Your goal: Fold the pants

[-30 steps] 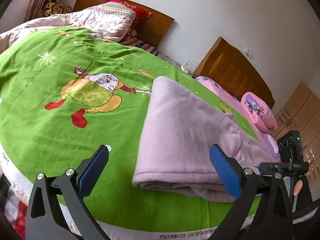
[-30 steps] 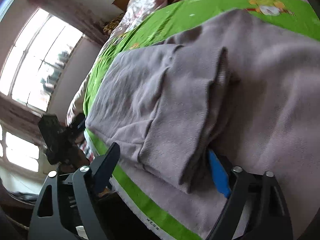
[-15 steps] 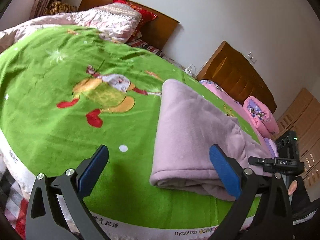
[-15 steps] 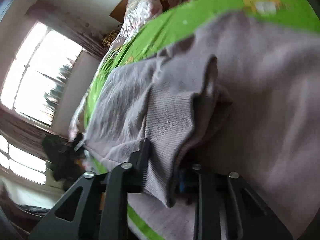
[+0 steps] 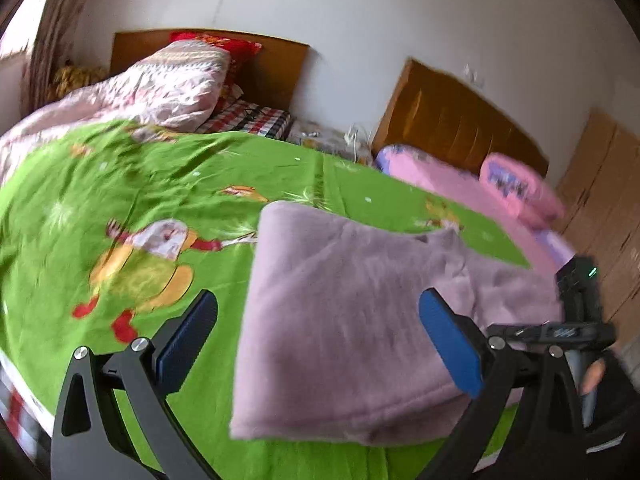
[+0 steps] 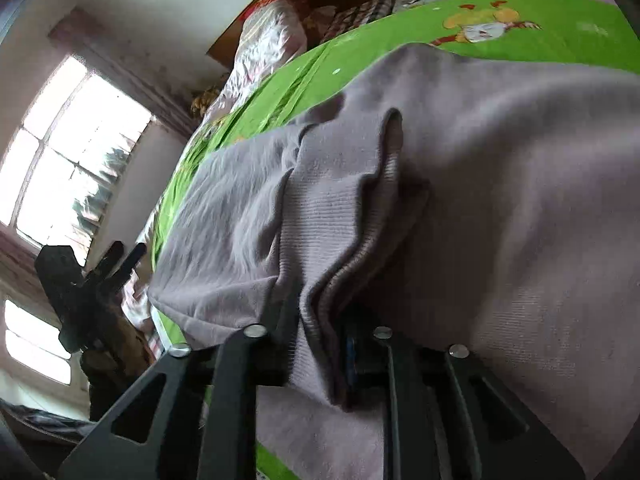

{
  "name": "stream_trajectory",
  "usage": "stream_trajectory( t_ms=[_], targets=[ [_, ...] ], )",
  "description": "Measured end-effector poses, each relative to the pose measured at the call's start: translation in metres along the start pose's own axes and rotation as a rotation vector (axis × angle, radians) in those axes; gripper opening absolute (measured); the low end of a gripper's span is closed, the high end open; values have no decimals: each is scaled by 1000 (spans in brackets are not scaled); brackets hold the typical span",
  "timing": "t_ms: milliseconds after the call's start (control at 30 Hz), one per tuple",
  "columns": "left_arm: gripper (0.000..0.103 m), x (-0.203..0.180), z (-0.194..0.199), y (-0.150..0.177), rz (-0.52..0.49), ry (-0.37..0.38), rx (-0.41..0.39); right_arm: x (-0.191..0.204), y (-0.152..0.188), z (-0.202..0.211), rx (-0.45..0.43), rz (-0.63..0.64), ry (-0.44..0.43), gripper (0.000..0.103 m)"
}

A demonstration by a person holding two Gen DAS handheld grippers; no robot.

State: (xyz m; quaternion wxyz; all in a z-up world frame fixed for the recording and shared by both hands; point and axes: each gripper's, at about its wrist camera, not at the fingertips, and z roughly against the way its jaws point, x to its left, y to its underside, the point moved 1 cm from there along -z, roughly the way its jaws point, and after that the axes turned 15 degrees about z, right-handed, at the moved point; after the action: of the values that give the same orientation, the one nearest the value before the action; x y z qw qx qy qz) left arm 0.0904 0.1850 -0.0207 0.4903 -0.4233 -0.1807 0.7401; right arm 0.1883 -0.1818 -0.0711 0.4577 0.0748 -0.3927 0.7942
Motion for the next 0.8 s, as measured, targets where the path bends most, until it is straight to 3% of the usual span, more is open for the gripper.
stream_trajectory(
  t_ms=[33,67,133,233,333,367,467,567,700,800],
  targets=[
    [101,-12,-1,-1,-47,1,0,4,-3,10,-4,39,63,63],
    [101,-19,-1,-2,-76,9,0,11,-5,18,-21,85,125,69],
    [101,-33,-2,0,-122,37,18,28,-13,36,-61,221,208,69],
    [101,-46,-21,16,-185,70,120,51,-16,37,-94,351,204,58],
    [101,-39,-50,40,-240,-7,232,66,-10,-4,-9,420,178,53],
    [101,-34,-55,47,-249,-28,246,66,-3,-17,34,445,197,52],
    [101,-28,-54,49,-260,-17,252,63,1,-20,35,488,194,52],
    [101,-33,-46,30,-232,-41,257,57,-19,-8,41,474,233,49],
    [101,-49,-36,-29,-153,142,176,66,-51,-10,-11,563,252,49],
    [101,-56,-73,-56,-138,177,228,70,-67,-32,-3,631,274,49]
  ],
)
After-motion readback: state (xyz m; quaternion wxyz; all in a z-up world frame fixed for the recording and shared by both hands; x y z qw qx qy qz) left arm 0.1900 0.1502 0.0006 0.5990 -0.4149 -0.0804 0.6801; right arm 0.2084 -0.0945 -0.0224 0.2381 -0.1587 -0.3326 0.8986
